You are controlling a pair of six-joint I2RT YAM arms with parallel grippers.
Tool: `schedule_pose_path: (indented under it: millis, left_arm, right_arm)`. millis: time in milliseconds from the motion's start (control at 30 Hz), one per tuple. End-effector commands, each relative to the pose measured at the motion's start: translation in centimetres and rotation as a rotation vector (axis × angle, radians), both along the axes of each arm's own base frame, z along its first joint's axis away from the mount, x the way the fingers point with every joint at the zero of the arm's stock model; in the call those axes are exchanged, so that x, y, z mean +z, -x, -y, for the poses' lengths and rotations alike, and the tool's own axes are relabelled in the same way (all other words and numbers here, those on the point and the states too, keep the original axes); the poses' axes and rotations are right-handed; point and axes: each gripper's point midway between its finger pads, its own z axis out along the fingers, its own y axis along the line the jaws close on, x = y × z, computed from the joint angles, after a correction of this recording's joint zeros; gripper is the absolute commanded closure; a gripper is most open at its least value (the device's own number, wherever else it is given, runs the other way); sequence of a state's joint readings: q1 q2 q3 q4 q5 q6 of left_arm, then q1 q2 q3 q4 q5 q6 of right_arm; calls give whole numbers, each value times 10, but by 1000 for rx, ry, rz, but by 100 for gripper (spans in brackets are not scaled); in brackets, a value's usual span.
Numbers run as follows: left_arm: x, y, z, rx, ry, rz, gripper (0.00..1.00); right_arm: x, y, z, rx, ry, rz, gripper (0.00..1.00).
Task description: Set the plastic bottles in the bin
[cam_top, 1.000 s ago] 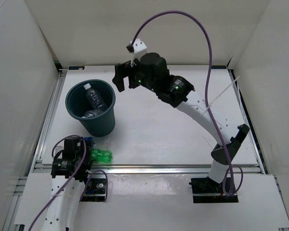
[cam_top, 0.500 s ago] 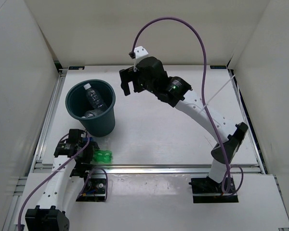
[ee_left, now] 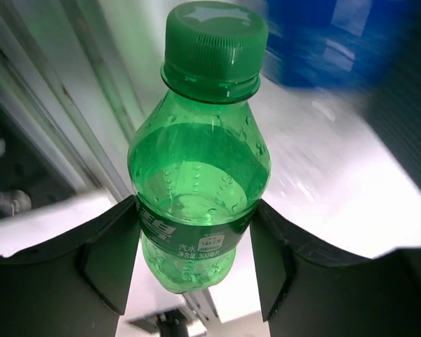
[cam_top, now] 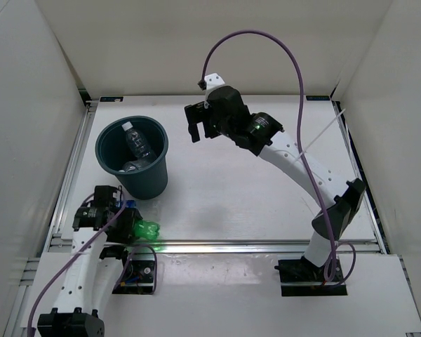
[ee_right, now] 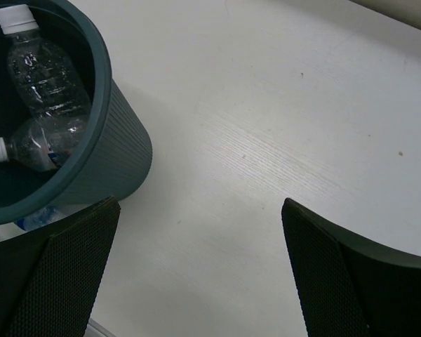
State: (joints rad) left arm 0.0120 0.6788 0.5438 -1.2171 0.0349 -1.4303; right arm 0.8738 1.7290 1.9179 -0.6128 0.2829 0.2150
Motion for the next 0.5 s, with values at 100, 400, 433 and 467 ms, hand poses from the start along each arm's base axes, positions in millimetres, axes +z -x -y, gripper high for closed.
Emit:
schedule_pose_path:
  millis: [100, 400, 433, 467]
  left_arm:
    - [94, -13, -12, 55, -53, 121, 54]
    - [214, -44, -5, 31, -15, 449, 58]
    - [219, -48, -5, 16, -22, 453, 58]
    - [238, -52, -7, 14, -38, 501, 58]
  right_arm:
    - [3, 1, 20, -55, -22, -14, 0]
    - [-11, 5, 26, -78, -15, -73, 0]
    - [-11, 5, 26, -78, -15, -73, 0]
    - [-11, 5, 26, -78, -15, -73, 0]
